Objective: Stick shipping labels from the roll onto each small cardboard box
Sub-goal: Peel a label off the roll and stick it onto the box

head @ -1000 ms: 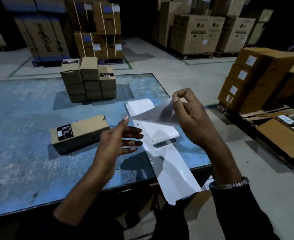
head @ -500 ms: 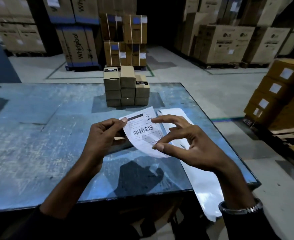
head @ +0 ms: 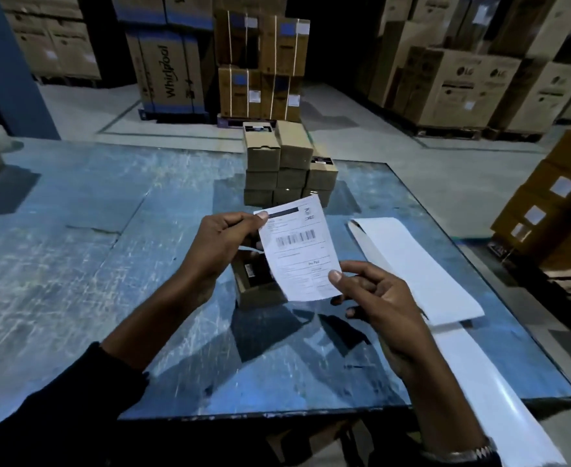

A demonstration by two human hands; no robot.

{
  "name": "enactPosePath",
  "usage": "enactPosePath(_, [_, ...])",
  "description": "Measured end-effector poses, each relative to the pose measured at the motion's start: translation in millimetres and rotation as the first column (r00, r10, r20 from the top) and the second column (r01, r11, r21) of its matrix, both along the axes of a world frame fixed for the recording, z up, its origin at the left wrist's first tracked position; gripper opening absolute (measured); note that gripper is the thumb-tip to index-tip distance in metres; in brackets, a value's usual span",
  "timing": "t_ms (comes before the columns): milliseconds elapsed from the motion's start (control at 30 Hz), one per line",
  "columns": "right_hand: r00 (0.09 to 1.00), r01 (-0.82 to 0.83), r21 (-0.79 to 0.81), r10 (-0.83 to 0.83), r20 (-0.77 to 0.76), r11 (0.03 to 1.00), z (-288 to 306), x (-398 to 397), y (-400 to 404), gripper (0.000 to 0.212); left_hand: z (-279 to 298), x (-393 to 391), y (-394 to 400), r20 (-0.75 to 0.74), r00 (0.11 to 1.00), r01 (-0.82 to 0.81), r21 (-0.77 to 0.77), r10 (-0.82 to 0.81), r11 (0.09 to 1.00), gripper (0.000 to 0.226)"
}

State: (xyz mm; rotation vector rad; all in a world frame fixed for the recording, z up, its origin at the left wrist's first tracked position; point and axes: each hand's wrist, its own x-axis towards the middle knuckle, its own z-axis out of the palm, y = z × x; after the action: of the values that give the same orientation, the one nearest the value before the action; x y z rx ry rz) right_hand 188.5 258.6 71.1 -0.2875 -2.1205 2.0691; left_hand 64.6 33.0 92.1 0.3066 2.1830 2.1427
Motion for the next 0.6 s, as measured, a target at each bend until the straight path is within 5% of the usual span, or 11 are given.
enactPosePath(367, [0.991, 0.131, -0.169, -0.131, 0.012, 0.977, -9, -10, 19, 0.048, -17, -43, 21, -0.129, 0.981, 0.117, -0.205, -0.146, 0.972, 0.016])
enactPosePath(600, [0.990, 0.140, -0.313, -0.142, 0.014, 0.939, -34, -12, 8, 0.051, -24, -45, 15, -0.019, 0.988, 0.150, -0.175, -0.156, 0.973, 0.015])
